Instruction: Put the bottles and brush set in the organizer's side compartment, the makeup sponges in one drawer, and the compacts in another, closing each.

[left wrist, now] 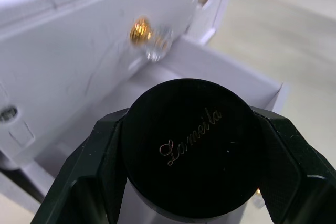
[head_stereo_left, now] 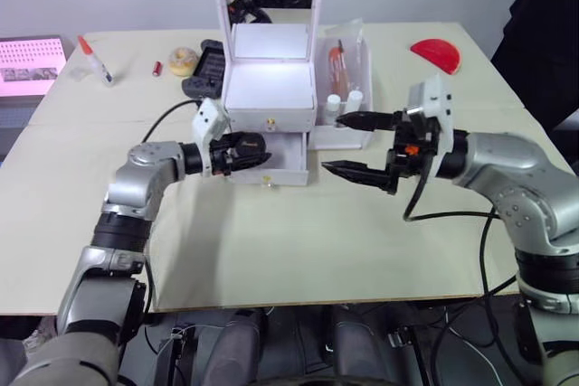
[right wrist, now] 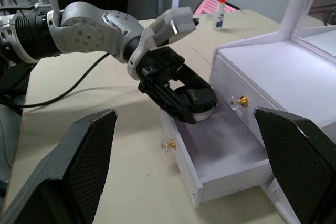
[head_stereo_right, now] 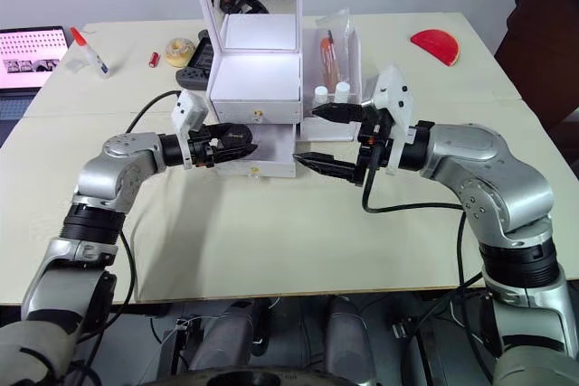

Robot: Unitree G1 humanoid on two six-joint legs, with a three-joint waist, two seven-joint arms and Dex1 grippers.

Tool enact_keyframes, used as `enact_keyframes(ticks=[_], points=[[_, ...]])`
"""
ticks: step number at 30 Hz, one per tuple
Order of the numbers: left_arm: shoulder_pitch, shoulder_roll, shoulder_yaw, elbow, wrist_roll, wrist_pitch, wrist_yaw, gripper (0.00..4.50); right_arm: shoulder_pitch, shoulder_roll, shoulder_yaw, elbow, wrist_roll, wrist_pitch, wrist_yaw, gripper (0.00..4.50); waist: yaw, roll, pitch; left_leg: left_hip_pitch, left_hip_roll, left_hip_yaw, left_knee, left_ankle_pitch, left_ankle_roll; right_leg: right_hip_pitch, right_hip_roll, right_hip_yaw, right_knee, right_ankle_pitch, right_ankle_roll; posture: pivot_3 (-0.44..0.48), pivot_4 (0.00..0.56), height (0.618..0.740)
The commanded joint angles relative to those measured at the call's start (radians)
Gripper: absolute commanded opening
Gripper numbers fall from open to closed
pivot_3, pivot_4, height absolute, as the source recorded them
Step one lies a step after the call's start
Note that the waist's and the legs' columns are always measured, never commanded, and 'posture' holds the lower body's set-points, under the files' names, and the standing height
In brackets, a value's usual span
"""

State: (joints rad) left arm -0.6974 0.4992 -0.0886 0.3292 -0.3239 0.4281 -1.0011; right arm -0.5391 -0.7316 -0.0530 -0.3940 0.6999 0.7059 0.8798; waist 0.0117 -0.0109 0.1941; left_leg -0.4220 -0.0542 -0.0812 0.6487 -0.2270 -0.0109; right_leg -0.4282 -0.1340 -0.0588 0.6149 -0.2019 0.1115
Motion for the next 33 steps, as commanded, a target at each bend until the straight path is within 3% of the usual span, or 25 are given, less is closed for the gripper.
enact_keyframes(ticks=[1, 11, 12, 14, 22, 27, 33], points=[[-0.024, 0.005, 0.001, 0.013, 0.026, -0.038, -0.013, 2.71, -0.002, 0.000, -0.038, -0.050, 0.028, 0.005, -0.019, 4.50, -0.001, 0.000, 0.000, 0.000, 0.000, 0.000, 0.000, 0.000, 0.000, 0.000, 0.000, 0.000, 0.000, 0.000, 0.000, 0.000, 0.150, 0.737], [-0.016, 0.004, 0.003, 0.017, 0.047, -0.036, -0.021, 2.71, 0.010, -0.008, -0.048, -0.071, 0.047, 0.017, -0.048, 4.50, -0.001, 0.000, 0.000, 0.000, 0.000, 0.000, 0.000, 0.000, 0.000, 0.000, 0.000, 0.000, 0.000, 0.000, 0.000, 0.000, 0.150, 0.737], [-0.015, 0.004, 0.004, 0.015, 0.046, -0.034, -0.022, 3.79, 0.010, -0.008, -0.048, -0.071, 0.046, 0.017, -0.049, 4.50, -0.001, 0.000, 0.000, 0.000, 0.000, 0.000, 0.000, 0.000, 0.000, 0.000, 0.000, 0.000, 0.000, 0.000, 0.000, 0.000, 0.150, 0.737], [-0.016, 0.004, 0.009, 0.012, 0.043, -0.028, -0.021, 4.48, 0.011, -0.009, -0.049, -0.070, 0.045, 0.016, -0.050, 4.50, -0.001, 0.000, 0.000, 0.000, 0.000, 0.000, 0.000, 0.000, 0.000, 0.000, 0.000, 0.000, 0.000, 0.000, 0.000, 0.000, 0.150, 0.737], [-0.036, 0.024, 0.042, -0.026, 0.008, 0.030, -0.023, 4.48, 0.005, -0.013, -0.053, -0.050, 0.036, 0.011, -0.047, 4.50, -0.002, 0.000, 0.000, 0.000, 0.000, 0.000, 0.000, 0.000, 0.000, 0.000, 0.000, 0.000, 0.001, 0.000, 0.000, 0.000, 0.150, 0.737], [0.047, 0.143, 0.149, -0.212, -0.111, 0.150, -0.082, 4.48, 0.080, -0.063, -0.134, -0.056, 0.028, 0.017, -0.060, 4.50, -0.007, 0.000, 0.000, 0.000, 0.000, 0.000, 0.000, 0.000, 0.000, 0.000, 0.000, 0.000, 0.001, 0.000, 0.000, 0.000, 0.150, 0.737], [0.242, 0.349, 0.370, -0.356, -0.201, 0.214, -0.105, 4.48, 0.326, -0.142, -0.337, -0.038, -0.002, -0.023, -0.035, 4.50, -0.002, 0.000, 0.000, 0.000, 0.001, 0.000, -0.001, 0.000, 0.000, 0.000, 0.000, 0.001, 0.000, 0.000, 0.000, 0.000, 0.150, 0.737]])
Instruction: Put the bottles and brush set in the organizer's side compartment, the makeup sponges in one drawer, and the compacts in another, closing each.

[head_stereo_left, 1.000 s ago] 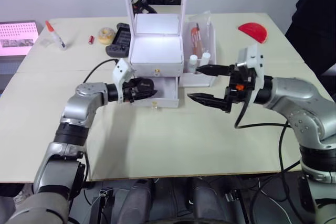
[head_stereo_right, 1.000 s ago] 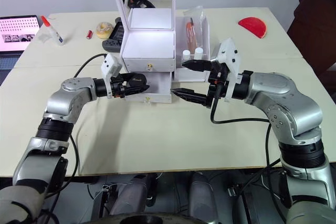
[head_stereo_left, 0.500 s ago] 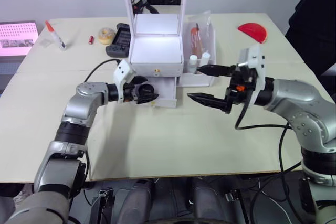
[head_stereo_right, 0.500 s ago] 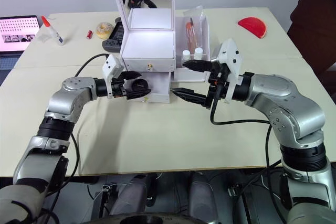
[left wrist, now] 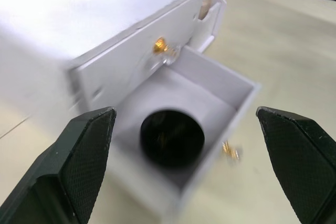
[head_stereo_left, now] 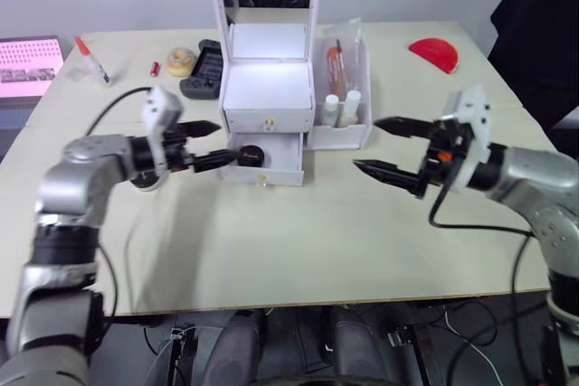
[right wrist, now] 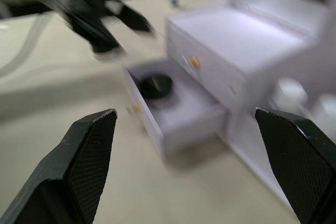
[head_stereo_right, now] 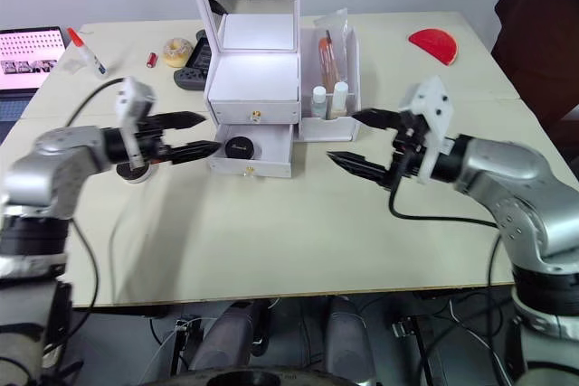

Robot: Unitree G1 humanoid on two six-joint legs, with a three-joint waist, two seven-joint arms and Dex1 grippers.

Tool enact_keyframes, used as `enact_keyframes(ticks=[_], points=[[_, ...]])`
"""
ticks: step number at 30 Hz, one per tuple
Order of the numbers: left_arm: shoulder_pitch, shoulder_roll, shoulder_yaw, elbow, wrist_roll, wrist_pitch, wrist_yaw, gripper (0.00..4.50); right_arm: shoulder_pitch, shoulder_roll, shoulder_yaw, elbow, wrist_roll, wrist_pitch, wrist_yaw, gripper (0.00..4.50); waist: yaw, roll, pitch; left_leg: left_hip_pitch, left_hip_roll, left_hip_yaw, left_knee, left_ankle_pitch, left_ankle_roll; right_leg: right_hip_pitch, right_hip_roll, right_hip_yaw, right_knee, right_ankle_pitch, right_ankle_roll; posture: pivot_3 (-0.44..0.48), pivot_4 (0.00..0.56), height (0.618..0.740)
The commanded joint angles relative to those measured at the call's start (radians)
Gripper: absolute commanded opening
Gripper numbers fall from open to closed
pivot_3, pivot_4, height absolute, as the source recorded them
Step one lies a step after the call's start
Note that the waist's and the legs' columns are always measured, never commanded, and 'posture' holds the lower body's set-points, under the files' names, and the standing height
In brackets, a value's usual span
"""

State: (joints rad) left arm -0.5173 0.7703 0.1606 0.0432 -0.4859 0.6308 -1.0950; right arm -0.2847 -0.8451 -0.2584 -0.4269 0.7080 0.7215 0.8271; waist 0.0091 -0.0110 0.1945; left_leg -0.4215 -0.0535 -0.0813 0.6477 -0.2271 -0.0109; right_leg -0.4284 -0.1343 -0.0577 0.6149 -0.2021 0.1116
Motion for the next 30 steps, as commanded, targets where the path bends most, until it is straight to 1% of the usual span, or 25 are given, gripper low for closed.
enact_keyframes(ticks=[1, 3, 5, 6, 8, 10, 13, 15, 17, 22, 30], points=[[0.111, 0.112, 0.165, -0.072, -0.033, 0.004, -0.010, 4.48, 0.127, -0.040, -0.173, 0.004, -0.030, -0.065, 0.037, 4.50, 0.002, 0.000, 0.000, 0.000, 0.000, 0.000, 0.000, 0.000, 0.000, 0.000, 0.000, 0.000, 0.000, 0.000, 0.000, 0.000, 0.150, 0.737], [0.220, 0.171, 0.257, -0.058, -0.010, -0.021, -0.005, 4.48, 0.220, -0.045, -0.260, 0.030, -0.055, -0.118, 0.069, 4.50, 0.003, 0.000, 0.000, 0.001, 0.001, 0.000, 0.000, 0.000, 0.000, 0.000, 0.000, 0.000, 0.000, -0.001, -0.001, 0.000, 0.150, 0.737], [0.320, 0.203, 0.350, -0.018, 0.015, -0.062, 0.014, 4.48, 0.308, -0.049, -0.332, 0.071, -0.088, -0.169, 0.099, 4.50, 0.004, 0.000, 0.000, 0.001, 0.001, 0.001, -0.001, 0.000, 0.000, 0.000, 0.000, 0.000, -0.001, -0.003, -0.003, 0.000, 0.150, 0.737], [0.362, 0.209, 0.391, 0.005, 0.026, -0.084, 0.025, 4.48, 0.350, -0.050, -0.360, 0.090, -0.106, -0.197, 0.118, 4.50, 0.004, 0.000, 0.000, 0.002, 0.001, 0.001, -0.001, 0.000, 0.000, 0.001, 0.000, 0.001, -0.001, -0.003, -0.003, 0.000, 0.150, 0.737], [0.471, 0.214, 0.520, 0.104, 0.074, -0.162, 0.073, 4.48, 0.458, -0.037, -0.438, 0.167, -0.161, -0.266, 0.145, 4.50, 0.005, 0.000, 0.000, 0.002, 0.005, 0.003, 0.000, 0.000, 0.000, 0.001, 0.000, 0.001, -0.001, -0.004, -0.002, 0.000, 0.150, 0.737], [0.533, 0.213, 0.581, 0.153, 0.090, -0.210, 0.096, 4.48, 0.515, -0.030, -0.475, 0.214, -0.186, -0.315, 0.162, 4.50, 0.004, 0.000, 0.000, 0.002, 0.006, 0.004, -0.001, -0.001, -0.001, 0.001, 0.000, 0.001, -0.003, -0.005, -0.001, 0.000, 0.150, 0.737], [0.606, 0.195, 0.662, 0.261, 0.112, -0.312, 0.142, 4.48, 0.565, -0.007, -0.529, 0.303, -0.204, -0.374, 0.155, 4.50, 0.006, 0.000, 0.000, 0.002, 0.008, 0.005, -0.001, -0.001, -0.001, 0.001, 0.000, 0.001, -0.004, -0.004, -0.002, 0.000, 0.150, 0.737], [0.637, 0.187, 0.687, 0.303, 0.110, -0.352, 0.149, 4.48, 0.586, 0.012, -0.538, 0.328, -0.207, -0.398, 0.154, 4.50, 0.005, 0.000, -0.001, 0.002, 0.011, 0.005, -0.001, -0.003, -0.004, 0.001, 0.000, 0.001, -0.005, -0.004, -0.003, 0.000, 0.150, 0.737], [0.648, 0.178, 0.692, 0.309, 0.092, -0.364, 0.151, 4.48, 0.596, 0.025, -0.531, 0.330, -0.206, -0.414, 0.151, 4.50, 0.006, 0.000, -0.001, 0.002, 0.011, 0.005, -0.001, -0.003, -0.005, 0.001, 0.000, 0.001, -0.006, -0.004, -0.003, 0.000, 0.150, 0.737], [0.639, 0.154, 0.654, 0.268, 0.075, -0.361, 0.155, 4.48, 0.577, 0.035, -0.517, 0.319, -0.197, -0.416, 0.133, 4.50, 0.004, 0.001, -0.001, 0.002, 0.012, 0.006, -0.002, -0.003, -0.005, 0.000, -0.001, 0.001, -0.006, -0.004, -0.003, 0.000, 0.150, 0.737], [0.611, 0.165, 0.617, 0.221, 0.058, -0.321, 0.166, 4.48, 0.569, 0.027, -0.534, 0.269, -0.174, -0.381, 0.111, 4.50, 0.004, 0.001, -0.001, 0.002, 0.012, 0.007, -0.002, -0.004, -0.006, 0.000, 0.000, 0.001, -0.006, -0.003, -0.003, 0.000, 0.150, 0.737]])
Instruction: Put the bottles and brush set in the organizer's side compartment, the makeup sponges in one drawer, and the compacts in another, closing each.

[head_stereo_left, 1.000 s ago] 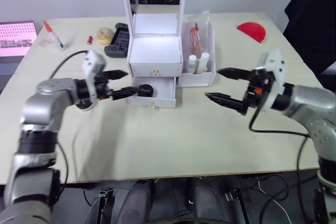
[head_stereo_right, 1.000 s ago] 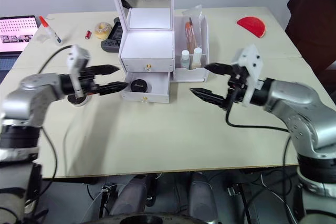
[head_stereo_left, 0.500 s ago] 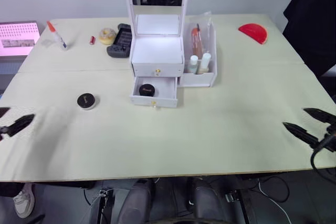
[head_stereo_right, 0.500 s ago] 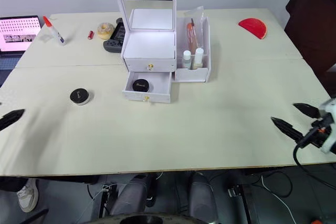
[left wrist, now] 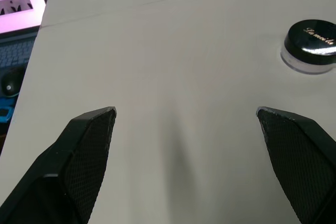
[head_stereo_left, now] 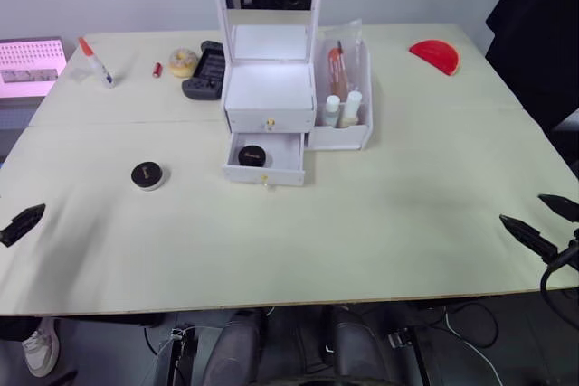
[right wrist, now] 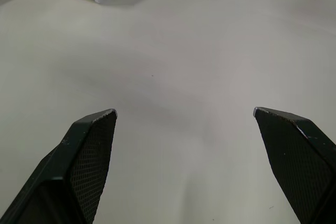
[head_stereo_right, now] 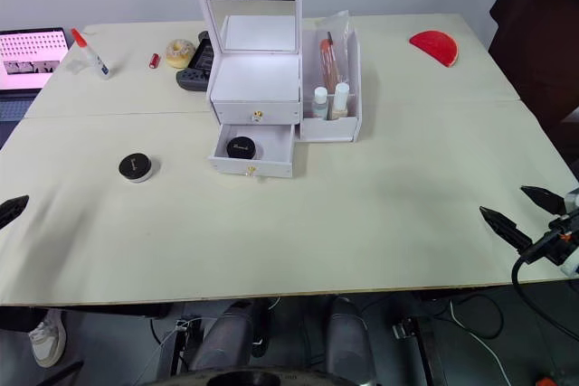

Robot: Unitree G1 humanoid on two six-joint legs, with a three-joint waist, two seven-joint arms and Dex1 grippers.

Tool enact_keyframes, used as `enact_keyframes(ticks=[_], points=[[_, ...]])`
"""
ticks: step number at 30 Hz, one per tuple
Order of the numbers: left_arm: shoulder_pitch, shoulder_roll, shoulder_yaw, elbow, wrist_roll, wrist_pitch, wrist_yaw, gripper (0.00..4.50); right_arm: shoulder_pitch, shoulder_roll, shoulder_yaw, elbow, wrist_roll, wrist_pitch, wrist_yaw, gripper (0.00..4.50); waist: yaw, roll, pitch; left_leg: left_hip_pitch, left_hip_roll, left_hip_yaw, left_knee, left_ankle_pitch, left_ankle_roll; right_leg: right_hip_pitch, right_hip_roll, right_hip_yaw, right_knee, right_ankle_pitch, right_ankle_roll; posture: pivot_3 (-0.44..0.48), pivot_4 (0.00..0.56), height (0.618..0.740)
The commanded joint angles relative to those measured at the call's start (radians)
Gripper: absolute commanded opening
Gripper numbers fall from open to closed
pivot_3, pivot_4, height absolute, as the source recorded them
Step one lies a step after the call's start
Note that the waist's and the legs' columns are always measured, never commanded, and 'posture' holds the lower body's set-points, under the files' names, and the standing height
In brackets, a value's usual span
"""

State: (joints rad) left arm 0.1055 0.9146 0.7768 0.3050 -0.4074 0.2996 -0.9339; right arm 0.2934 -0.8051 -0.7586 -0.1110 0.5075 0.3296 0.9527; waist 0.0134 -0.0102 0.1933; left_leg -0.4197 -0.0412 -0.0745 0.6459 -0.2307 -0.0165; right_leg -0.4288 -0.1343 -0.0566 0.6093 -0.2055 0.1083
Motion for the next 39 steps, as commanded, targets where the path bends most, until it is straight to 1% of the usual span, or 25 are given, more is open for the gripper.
enact_keyframes(ticks=[1, 4, 8, 10, 12, 15, 17, 20, 22, 26, 29, 33, 39], points=[[-0.017, 0.019, -0.009, -0.055, -0.023, 0.019, 0.007, 4.48, -0.017, -0.016, -0.028, -0.064, 0.036, 0.022, -0.020, 4.50, 0.000, 0.000, 0.000, 0.000, 0.000, 0.000, 0.000, 0.000, 0.000, 0.000, 0.000, 0.000, 0.000, 0.000, 0.000, 0.000, 0.150, 0.737], [-0.035, 0.004, -0.047, -0.127, -0.045, 0.064, 0.018, 4.48, -0.051, -0.043, -0.001, -0.145, 0.079, 0.085, -0.032, 4.50, 0.000, 0.000, 0.000, 0.000, 0.000, 0.000, 0.000, 0.000, 0.000, 0.000, 0.000, 0.000, 0.000, 0.000, 0.000, 0.000, 0.150, 0.737], [-0.059, -0.036, -0.109, -0.247, -0.077, 0.135, 0.053, 4.48, -0.174, -0.109, 0.083, -0.281, 0.194, 0.221, -0.051, 4.50, -0.002, 0.001, 0.000, 0.000, 0.001, 0.000, 0.000, 0.000, 0.001, 0.000, 0.000, 0.000, 0.000, 0.000, 0.000, 0.000, 0.150, 0.737], [-0.070, -0.066, -0.138, -0.313, -0.089, 0.170, 0.092, 4.48, -0.266, -0.141, 0.154, -0.332, 0.256, 0.281, -0.060, 4.50, -0.003, 0.001, 0.000, 0.001, 0.001, 0.001, 0.000, 0.001, 0.002, 0.000, 0.001, 0.000, 0.000, 0.000, -0.001, 0.000, 0.150, 0.737], [-0.076, -0.106, -0.160, -0.374, -0.094, 0.203, 0.146, 4.48, -0.419, -0.156, 0.275, -0.353, 0.298, 0.331, -0.073, 4.50, -0.003, 0.000, 0.000, 0.001, 0.002, 0.001, 0.000, 0.001, 0.002, 0.000, 0.002, 0.000, 0.000, 0.001, -0.001, 0.000, 0.150, 0.737], [-0.078, -0.164, -0.181, -0.428, -0.084, 0.225, 0.229, 4.48, -0.632, -0.140, 0.455, -0.337, 0.301, 0.372, -0.063, 4.50, -0.003, 0.000, 0.000, 0.001, 0.002, 0.002, 0.001, 0.001, 0.002, 0.000, 0.002, 0.000, 0.001, 0.003, -0.005, 0.000, 0.150, 0.737], [-0.074, -0.209, -0.192, -0.474, -0.089, 0.257, 0.291, 4.48, -0.757, -0.114, 0.574, -0.293, 0.255, 0.360, -0.028, 4.50, -0.002, -0.001, 0.000, 0.001, 0.002, 0.002, 0.001, 0.001, 0.002, 0.000, 0.002, 0.000, 0.001, 0.003, -0.005, 0.000, 0.150, 0.737], [-0.094, -0.281, -0.234, -0.536, -0.065, 0.293, 0.412, 4.48, -0.902, -0.062, 0.694, -0.209, 0.198, 0.336, 0.011, 4.50, 0.002, -0.003, 0.001, 0.001, 0.001, 0.003, 0.002, 0.001, 0.002, 0.000, 0.002, 0.000, 0.001, 0.004, -0.005, 0.000, 0.150, 0.737], [-0.126, -0.337, -0.272, -0.560, -0.045, 0.313, 0.496, 4.48, -0.966, -0.033, 0.747, -0.161, 0.168, 0.318, 0.044, 4.50, 0.005, -0.003, 0.001, 0.000, 0.000, 0.003, 0.003, 0.001, 0.002, 0.001, 0.002, 0.000, 0.001, 0.004, -0.003, 0.000, 0.150, 0.737], [-0.171, -0.402, -0.328, -0.539, 0.003, 0.316, 0.593, 4.48, -1.033, 0.011, 0.799, -0.100, 0.126, 0.294, 0.083, 4.50, 0.003, -0.005, 0.000, 0.000, -0.001, 0.004, 0.004, 0.002, 0.002, 0.001, 0.002, 0.000, 0.002, 0.006, -0.001, 0.000, 0.150, 0.737], [-0.201, -0.431, -0.363, -0.486, 0.028, 0.289, 0.618, 4.48, -1.052, 0.041, 0.818, -0.078, 0.112, 0.284, 0.101, 4.50, -0.001, -0.005, 0.000, 0.001, -0.001, 0.005, 0.004, 0.002, 0.002, 0.001, 0.003, 0.000, 0.003, 0.006, -0.001, 0.000, 0.150, 0.737], [-0.235, -0.433, -0.391, -0.401, 0.072, 0.252, 0.640, 4.48, -1.053, 0.068, 0.828, -0.075, 0.092, 0.282, 0.105, 4.50, -0.002, -0.005, 0.000, 0.001, -0.001, 0.005, 0.003, 0.002, 0.002, 0.000, 0.006, 0.000, 0.004, 0.006, -0.001, 0.000, 0.150, 0.737], [-0.281, -0.434, -0.421, -0.295, 0.101, 0.204, 0.629, 4.48, -1.043, 0.090, 0.818, -0.096, 0.088, 0.297, 0.094, 4.50, 0.000, -0.005, 0.000, 0.002, 0.000, 0.005, 0.003, 0.002, 0.002, 0.000, 0.007, 0.000, 0.004, 0.007, -0.002, 0.000, 0.150, 0.737]])
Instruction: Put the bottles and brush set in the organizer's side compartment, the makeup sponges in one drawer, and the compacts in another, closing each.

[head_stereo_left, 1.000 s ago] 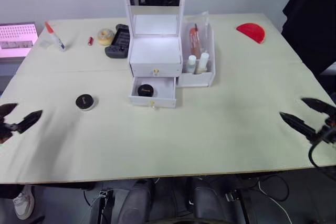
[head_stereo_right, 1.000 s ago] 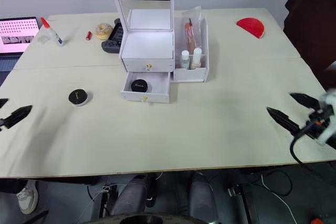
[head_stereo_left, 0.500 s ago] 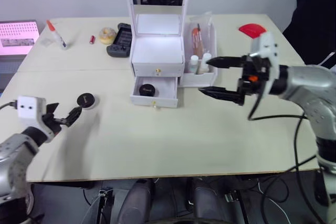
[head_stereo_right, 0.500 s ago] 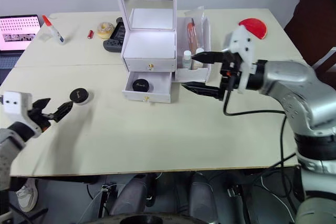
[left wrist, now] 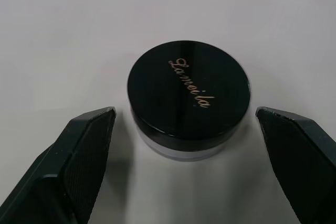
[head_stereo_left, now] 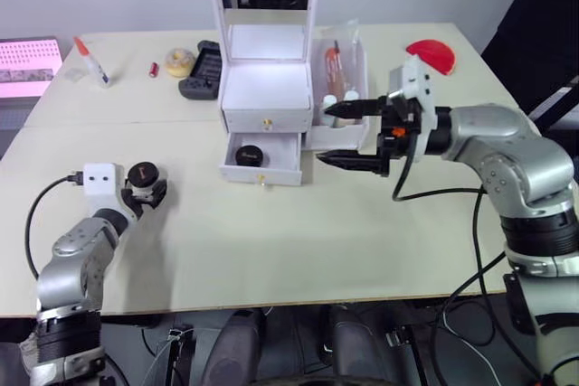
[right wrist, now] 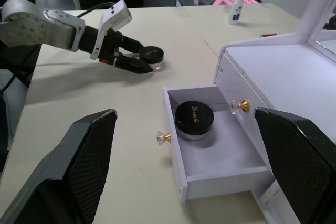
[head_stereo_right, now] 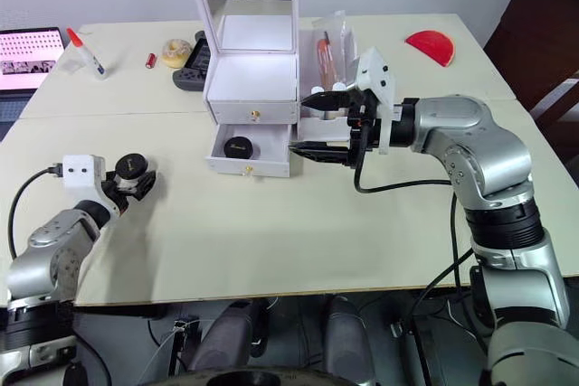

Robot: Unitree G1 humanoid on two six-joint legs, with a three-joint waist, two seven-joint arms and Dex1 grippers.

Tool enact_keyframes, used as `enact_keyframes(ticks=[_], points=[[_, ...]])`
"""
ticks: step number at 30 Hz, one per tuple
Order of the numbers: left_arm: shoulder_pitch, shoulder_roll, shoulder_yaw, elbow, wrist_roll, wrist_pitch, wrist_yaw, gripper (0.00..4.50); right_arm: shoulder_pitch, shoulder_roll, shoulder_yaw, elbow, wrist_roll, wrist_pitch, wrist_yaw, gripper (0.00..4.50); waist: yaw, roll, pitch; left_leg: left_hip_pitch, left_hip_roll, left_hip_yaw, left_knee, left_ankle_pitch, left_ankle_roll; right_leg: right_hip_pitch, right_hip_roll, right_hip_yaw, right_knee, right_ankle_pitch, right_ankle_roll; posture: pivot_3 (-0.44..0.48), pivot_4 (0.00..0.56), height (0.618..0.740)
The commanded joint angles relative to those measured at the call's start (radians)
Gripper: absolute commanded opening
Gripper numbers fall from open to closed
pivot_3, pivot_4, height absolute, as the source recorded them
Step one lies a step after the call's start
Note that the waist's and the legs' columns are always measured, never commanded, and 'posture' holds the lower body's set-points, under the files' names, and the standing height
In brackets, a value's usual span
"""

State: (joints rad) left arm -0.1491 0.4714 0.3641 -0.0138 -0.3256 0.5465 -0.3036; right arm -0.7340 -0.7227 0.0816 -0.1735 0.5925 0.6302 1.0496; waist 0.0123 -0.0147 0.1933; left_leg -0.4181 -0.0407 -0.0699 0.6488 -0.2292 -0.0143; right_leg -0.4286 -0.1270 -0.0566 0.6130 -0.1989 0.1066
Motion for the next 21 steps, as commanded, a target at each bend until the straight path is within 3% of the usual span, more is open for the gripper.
enact_keyframes(ticks=[1, 14, 17, 19, 21], points=[[-0.040, 0.010, -0.016, 0.046, 0.026, -0.054, -0.006, 4.48, -0.014, 0.009, -0.026, -0.035, 0.006, 0.001, -0.006, 4.50, 0.002, 0.000, 0.000, 0.000, 0.000, 0.000, 0.000, 0.000, 0.000, 0.000, 0.000, 0.000, 0.000, 0.000, 0.000, 0.000, 0.150, 0.737], [-0.162, 0.007, -0.064, 0.193, 0.051, -0.088, -0.042, 4.48, -0.013, 0.012, -0.026, -0.035, -0.007, 0.011, -0.014, 4.50, 0.001, 0.000, 0.000, 0.000, 0.000, 0.000, 0.000, 0.000, 0.000, 0.000, 0.000, 0.000, 0.001, 0.000, 0.000, 0.000, 0.150, 0.737], [-0.168, 0.009, -0.059, 0.203, 0.049, -0.088, -0.044, 3.63, -0.015, 0.012, -0.029, -0.040, -0.009, 0.015, -0.019, 4.50, 0.001, 0.000, 0.000, 0.000, 0.000, 0.000, 0.000, 0.000, 0.000, 0.000, 0.000, 0.000, 0.001, 0.000, 0.000, 0.000, 0.150, 0.737], [-0.169, 0.010, -0.059, 0.199, 0.048, -0.083, -0.048, 2.69, -0.016, 0.012, -0.031, -0.044, -0.008, 0.020, -0.021, 4.50, 0.001, 0.000, 0.000, 0.000, 0.000, 0.000, 0.000, 0.000, 0.000, 0.000, 0.000, 0.000, 0.001, 0.000, 0.000, 0.000, 0.150, 0.737], [-0.166, 0.008, -0.062, 0.188, 0.046, -0.076, -0.052, 2.73, -0.014, 0.012, -0.031, -0.046, -0.011, 0.021, -0.021, 4.50, 0.001, 0.000, 0.000, 0.000, 0.000, 0.000, 0.000, 0.000, 0.000, 0.000, 0.000, 0.000, 0.001, 0.000, 0.000, 0.000, 0.150, 0.737]])
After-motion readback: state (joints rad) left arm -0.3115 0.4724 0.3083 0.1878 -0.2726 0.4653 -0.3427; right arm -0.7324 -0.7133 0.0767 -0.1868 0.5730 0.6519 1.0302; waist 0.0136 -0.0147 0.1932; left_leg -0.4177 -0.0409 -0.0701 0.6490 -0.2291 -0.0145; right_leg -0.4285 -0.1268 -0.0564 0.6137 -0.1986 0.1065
